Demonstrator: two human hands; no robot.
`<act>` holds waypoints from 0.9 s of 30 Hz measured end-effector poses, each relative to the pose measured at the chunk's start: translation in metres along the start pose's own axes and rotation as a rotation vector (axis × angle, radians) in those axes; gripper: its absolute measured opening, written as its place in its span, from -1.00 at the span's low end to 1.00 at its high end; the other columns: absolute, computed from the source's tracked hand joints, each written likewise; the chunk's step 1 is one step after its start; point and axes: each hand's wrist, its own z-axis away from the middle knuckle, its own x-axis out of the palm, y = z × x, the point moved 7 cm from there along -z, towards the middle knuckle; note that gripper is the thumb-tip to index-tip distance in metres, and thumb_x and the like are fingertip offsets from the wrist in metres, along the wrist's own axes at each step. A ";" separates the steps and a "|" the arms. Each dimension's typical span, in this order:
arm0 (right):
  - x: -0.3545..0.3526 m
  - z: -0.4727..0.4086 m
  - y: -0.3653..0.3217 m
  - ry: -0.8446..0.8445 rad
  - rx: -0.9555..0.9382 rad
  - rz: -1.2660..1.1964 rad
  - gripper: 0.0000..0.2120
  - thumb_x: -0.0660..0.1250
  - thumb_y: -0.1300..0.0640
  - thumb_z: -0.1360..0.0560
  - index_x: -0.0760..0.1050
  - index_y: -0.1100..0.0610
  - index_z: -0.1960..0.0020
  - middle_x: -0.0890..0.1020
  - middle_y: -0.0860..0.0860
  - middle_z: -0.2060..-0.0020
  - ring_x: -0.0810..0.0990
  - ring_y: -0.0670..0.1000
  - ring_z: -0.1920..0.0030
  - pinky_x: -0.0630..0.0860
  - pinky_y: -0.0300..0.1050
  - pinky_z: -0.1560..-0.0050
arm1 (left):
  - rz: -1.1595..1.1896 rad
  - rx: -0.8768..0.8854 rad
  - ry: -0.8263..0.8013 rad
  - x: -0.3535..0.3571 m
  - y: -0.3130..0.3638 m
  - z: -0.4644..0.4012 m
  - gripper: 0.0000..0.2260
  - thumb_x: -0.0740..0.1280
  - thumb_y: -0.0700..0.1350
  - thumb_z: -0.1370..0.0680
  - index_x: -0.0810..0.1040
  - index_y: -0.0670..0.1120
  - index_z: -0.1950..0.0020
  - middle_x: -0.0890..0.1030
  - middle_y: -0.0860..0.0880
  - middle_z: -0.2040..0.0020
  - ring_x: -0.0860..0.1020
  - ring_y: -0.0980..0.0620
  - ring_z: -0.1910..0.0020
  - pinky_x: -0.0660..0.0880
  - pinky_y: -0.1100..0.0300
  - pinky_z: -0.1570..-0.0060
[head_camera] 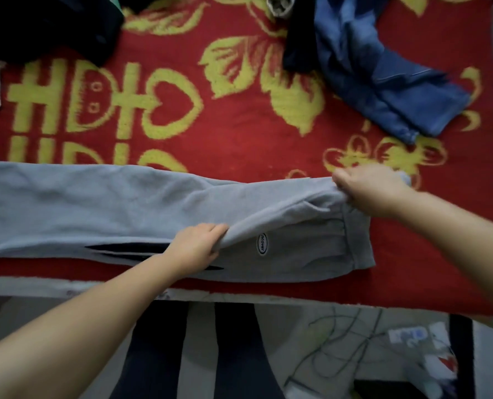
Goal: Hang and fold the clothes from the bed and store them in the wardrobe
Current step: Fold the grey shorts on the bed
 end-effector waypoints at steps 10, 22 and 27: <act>0.142 0.098 -0.060 -0.290 0.140 -0.485 -0.66 0.23 0.03 -0.55 0.42 0.03 -0.32 0.54 0.03 -0.20 0.50 0.10 -0.24 0.40 -0.01 -0.22 | -0.187 -0.082 -0.414 0.081 0.020 0.013 -0.54 0.14 -0.05 -0.60 0.18 0.03 -0.50 0.33 -0.11 -0.28 0.36 -0.13 -0.28 0.37 0.00 -0.19; 0.210 0.070 0.023 0.058 1.064 -1.565 -0.44 0.48 -0.03 -0.42 0.40 0.23 -0.27 0.57 0.08 -0.15 0.54 0.10 -0.20 0.45 0.00 -0.25 | 0.096 -0.386 -0.162 0.065 0.042 -0.100 -0.21 0.17 0.35 -0.50 -0.35 0.27 -0.48 -0.51 -0.02 -0.46 -0.40 -0.20 -0.47 0.04 -0.44 -0.32; 0.194 0.072 0.031 0.315 0.868 -1.713 -0.86 0.48 0.11 -0.42 0.58 0.01 0.05 0.71 -0.11 0.13 0.66 -0.17 0.09 0.54 -0.30 0.14 | 0.078 -0.395 0.000 0.060 0.048 -0.101 -0.25 0.14 0.29 -0.53 -0.30 0.22 -0.51 -0.54 0.00 -0.44 -0.42 -0.15 -0.47 -0.04 -0.42 -0.35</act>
